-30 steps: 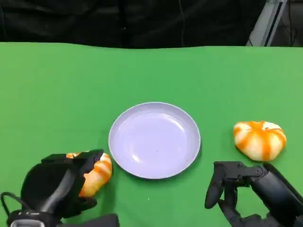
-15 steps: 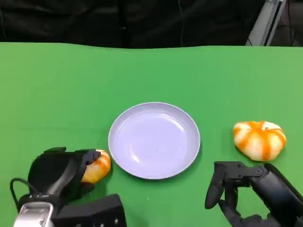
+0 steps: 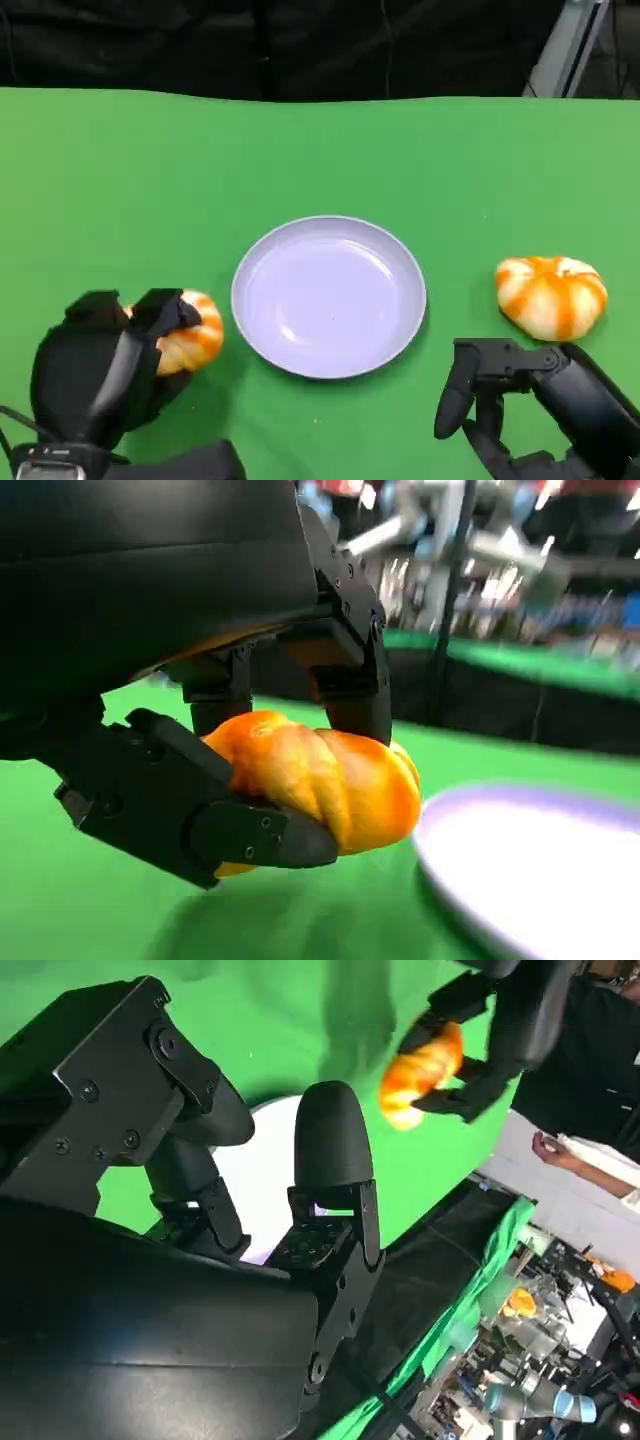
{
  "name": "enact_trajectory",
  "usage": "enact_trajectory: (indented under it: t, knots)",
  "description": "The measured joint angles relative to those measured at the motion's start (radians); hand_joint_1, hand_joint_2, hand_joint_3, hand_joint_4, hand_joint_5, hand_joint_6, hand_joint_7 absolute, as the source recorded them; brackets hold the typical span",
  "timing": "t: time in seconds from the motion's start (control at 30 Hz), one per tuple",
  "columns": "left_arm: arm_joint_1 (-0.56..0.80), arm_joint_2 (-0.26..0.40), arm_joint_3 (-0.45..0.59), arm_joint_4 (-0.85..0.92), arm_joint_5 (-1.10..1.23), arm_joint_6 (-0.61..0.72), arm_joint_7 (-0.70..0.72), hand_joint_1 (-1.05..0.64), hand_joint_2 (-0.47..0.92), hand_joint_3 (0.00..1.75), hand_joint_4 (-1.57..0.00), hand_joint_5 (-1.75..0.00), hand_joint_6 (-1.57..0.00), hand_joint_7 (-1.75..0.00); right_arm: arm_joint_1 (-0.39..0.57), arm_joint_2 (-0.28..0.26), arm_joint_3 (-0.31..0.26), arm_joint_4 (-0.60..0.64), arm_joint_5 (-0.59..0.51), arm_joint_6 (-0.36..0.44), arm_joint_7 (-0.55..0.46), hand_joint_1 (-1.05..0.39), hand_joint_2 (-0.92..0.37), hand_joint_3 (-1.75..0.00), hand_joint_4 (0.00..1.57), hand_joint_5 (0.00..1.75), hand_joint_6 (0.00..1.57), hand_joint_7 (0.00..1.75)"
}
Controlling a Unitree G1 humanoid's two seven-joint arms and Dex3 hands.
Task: Grasp the bread from the table and place it into the plate.
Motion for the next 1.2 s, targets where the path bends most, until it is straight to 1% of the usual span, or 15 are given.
enact_trajectory:
  t: [0.07,0.2,0.37,0.47,0.53,0.67,0.87,0.93,0.97,1.0,1.03,1.07,1.1,1.13,1.2]
  knots:
    - [0.001,0.0,0.001,-0.006,-0.007,-0.025,0.025,-0.16,0.43,1.18,-0.88,-1.75,-0.75,-1.6,0.0,0.0,0.0,0.0,0.0,-0.001,0.0,0.1,-0.28,-1.42,0.85,1.68,0.81,1.31]
    - [-0.002,-0.015,0.004,-0.054,-0.056,-0.067,0.028,-0.16,0.4,1.27,-0.88,-1.75,-0.71,-1.68,0.0,0.0,0.001,0.003,0.0,-0.003,0.0,0.1,-0.27,-1.43,0.86,1.7,0.81,1.31]
    - [-0.042,-0.034,0.003,-0.092,-0.121,-0.11,-0.012,-0.17,0.41,1.33,-0.84,-1.75,-0.7,-1.64,0.0,0.0,0.002,0.003,-0.002,-0.003,0.0,0.09,-0.27,-1.42,0.86,1.71,0.81,1.31]
    - [-0.092,-0.041,-0.005,-0.09,-0.138,-0.124,-0.056,-0.18,0.41,1.32,-0.85,-1.75,-0.73,-1.59,0.001,0.0,0.002,0.003,-0.005,-0.003,0.0,0.08,-0.27,-1.42,0.85,1.71,0.81,1.31]
    - [-0.124,-0.049,-0.016,-0.083,-0.138,-0.135,-0.073,-0.18,0.39,1.36,-0.86,-1.75,-0.77,-1.57,0.001,0.0,0.003,0.003,-0.006,-0.003,0.0,0.09,-0.28,-1.42,0.85,1.71,0.81,1.31]
    - [-0.195,-0.072,-0.054,-0.038,-0.127,-0.145,-0.101,-0.21,0.38,1.36,-0.88,-1.75,-0.77,-1.59,0.001,0.0,0.004,0.002,-0.006,-0.002,0.0,0.09,-0.28,-1.41,0.84,1.7,0.8,1.31]
    - [-0.306,-0.13,-0.104,0.095,-0.117,-0.148,-0.115,-0.18,0.35,1.34,-0.88,-1.75,-0.76,-1.59,0.004,0.001,0.007,0.001,-0.007,-0.002,0.0,0.09,-0.29,-1.41,0.85,1.7,0.81,1.31]
    - [-0.336,-0.147,-0.116,0.132,-0.115,-0.143,-0.116,-0.17,0.41,1.25,-0.81,-1.75,-0.74,-1.48,0.006,0.001,0.007,0.001,-0.007,-0.002,-0.001,0.09,-0.28,-1.41,0.85,1.71,0.8,1.31]
    - [-0.351,-0.157,-0.121,0.149,-0.118,-0.136,-0.128,-0.19,0.51,1.05,-0.73,-1.58,-0.71,-1.24,0.008,0.001,0.007,0.001,-0.007,-0.002,-0.001,0.09,-0.28,-1.4,0.84,1.71,0.8,1.31]
    - [-0.367,-0.166,-0.128,0.16,-0.124,-0.119,-0.159,-0.21,0.66,0.75,-0.65,-1.33,-0.68,-0.92,0.01,0.001,0.008,0.0,-0.007,-0.002,-0.001,0.09,-0.28,-1.4,0.84,1.71,0.8,1.31]
    - [-0.384,-0.175,-0.132,0.169,-0.131,-0.095,-0.206,-0.23,0.76,0.56,-0.57,-1.14,-0.63,-0.7,0.012,0.001,0.008,-0.001,-0.007,-0.002,-0.001,0.09,-0.28,-1.4,0.84,1.71,0.8,1.31]
    - [-0.404,-0.182,-0.137,0.176,-0.146,-0.07,-0.259,-0.26,0.84,0.41,-0.51,-0.98,-0.59,-0.52,0.015,0.001,0.009,-0.002,-0.008,-0.002,-0.001,0.09,-0.28,-1.4,0.84,1.71,0.8,1.31]
    - [-0.422,-0.183,-0.144,0.18,-0.155,-0.049,-0.314,-0.28,0.88,0.33,-0.48,-0.89,-0.57,-0.42,0.018,0.001,0.01,-0.003,-0.008,-0.002,-0.001,0.09,-0.28,-1.4,0.84,1.71,0.8,1.31]
    - [-0.437,-0.181,-0.154,0.181,-0.158,-0.03,-0.365,-0.38,0.9,0.26,-0.27,-0.73,-0.42,-0.27,0.019,0.001,0.011,-0.004,-0.009,-0.002,-0.001,0.09,-0.28,-1.39,0.84,1.7,0.8,1.31]
    - [-0.458,-0.176,-0.174,0.181,-0.153,0.005,-0.448,-0.49,0.92,0.21,-0.1,-0.61,-0.3,-0.16,0.021,0.001,0.012,-0.004,-0.01,-0.003,-0.001,0.09,-0.29,-1.38,0.84,1.7,0.8,1.31]
